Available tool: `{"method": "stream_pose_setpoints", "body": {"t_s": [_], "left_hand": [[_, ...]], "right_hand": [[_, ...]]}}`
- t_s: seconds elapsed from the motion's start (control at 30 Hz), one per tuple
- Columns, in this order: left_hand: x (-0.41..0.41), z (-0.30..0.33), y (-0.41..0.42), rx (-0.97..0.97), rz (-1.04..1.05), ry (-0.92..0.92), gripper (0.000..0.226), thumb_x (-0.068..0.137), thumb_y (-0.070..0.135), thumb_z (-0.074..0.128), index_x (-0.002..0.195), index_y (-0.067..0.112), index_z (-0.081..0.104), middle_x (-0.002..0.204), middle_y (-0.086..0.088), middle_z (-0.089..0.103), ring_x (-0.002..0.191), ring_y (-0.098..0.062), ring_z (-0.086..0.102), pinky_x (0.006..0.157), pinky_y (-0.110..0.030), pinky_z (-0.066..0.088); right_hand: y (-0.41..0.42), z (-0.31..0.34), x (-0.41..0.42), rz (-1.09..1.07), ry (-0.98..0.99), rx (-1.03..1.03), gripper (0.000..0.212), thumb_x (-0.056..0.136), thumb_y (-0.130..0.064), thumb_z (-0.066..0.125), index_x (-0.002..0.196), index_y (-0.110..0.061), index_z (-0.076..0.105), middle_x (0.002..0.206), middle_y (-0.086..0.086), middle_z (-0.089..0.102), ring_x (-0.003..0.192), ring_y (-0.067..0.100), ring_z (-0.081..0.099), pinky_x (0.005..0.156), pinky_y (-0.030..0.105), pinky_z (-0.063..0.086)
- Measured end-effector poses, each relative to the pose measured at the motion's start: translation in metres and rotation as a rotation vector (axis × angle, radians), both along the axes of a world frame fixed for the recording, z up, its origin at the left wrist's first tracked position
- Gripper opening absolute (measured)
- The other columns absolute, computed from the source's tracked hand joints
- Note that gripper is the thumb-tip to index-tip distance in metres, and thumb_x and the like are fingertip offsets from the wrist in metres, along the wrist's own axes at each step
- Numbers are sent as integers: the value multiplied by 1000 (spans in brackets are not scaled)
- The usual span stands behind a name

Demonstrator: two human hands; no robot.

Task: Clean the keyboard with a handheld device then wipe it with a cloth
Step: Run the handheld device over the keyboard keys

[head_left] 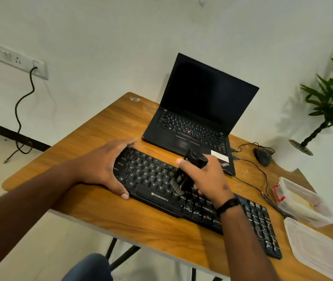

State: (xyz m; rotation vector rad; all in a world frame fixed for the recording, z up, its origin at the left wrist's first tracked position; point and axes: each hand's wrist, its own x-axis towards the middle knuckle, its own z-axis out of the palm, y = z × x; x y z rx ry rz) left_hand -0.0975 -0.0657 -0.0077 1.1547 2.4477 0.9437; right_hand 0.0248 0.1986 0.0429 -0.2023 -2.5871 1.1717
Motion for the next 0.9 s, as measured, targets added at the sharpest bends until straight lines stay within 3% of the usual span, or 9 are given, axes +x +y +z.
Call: {"method": "stream_pose_setpoints", "body": {"t_s": [0.07,0.13,0.27,0.37,0.43,0.53,0.7,0.8,0.9], "left_hand": [[2,-2,0,18,16,4,153,38,69,93,159,41,5,155,20,20,139,-1,25,114,-24,24],[2,-2,1,19,35,-2,153,36,68,94,159,40,7,155,17,24,138,-4,29,114,-26,28],[1,-5,2,42,47,-4,156,30,74,92,158,38,10,154,14,31,139,-8,36,117,-33,33],[0,-7,3,56,50,-18,154,32,67,96,157,39,11,150,18,32,135,-6,37,113,-28,35],[0,-8,4,72,49,-29,153,33,65,97,157,39,11,146,20,31,134,-5,37,111,-25,35],[-2,-10,4,78,46,-28,152,33,66,96,156,39,11,147,20,32,133,-5,38,110,-25,36],[0,-9,2,75,41,-20,149,32,71,93,155,39,14,152,15,34,135,-8,41,114,-32,39],[0,-10,2,81,36,-15,147,33,71,93,154,40,16,152,15,34,135,-8,41,114,-34,40],[-1,-10,2,105,27,-13,144,34,67,95,152,39,17,150,16,36,134,-7,41,113,-31,40]], "right_hand": [[-3,0,3,-86,73,39,49,86,-42,69,72,2,53,63,7,61,52,14,54,47,31,46],[-7,-3,7,-164,112,125,47,87,-40,67,65,-4,48,59,1,50,53,13,45,51,32,41],[-3,3,18,8,-6,67,44,88,-36,69,69,0,52,62,4,55,55,17,52,53,30,45],[5,6,16,-174,91,158,47,88,-42,66,70,-1,51,62,3,51,56,15,47,54,36,47],[3,6,17,-168,49,161,44,88,-40,67,63,-9,48,59,-2,49,55,13,45,53,37,47],[-4,9,27,38,-70,56,33,88,-31,70,64,-14,54,55,-8,58,52,6,56,50,21,46],[4,2,21,-162,76,162,47,86,-42,68,71,0,54,63,10,54,57,16,47,55,41,47],[-1,4,28,2,41,126,46,85,-41,70,74,2,57,67,16,59,60,29,52,55,38,46],[-5,15,34,95,83,74,37,83,-41,73,78,-5,63,72,13,64,65,28,59,54,35,49]]}}
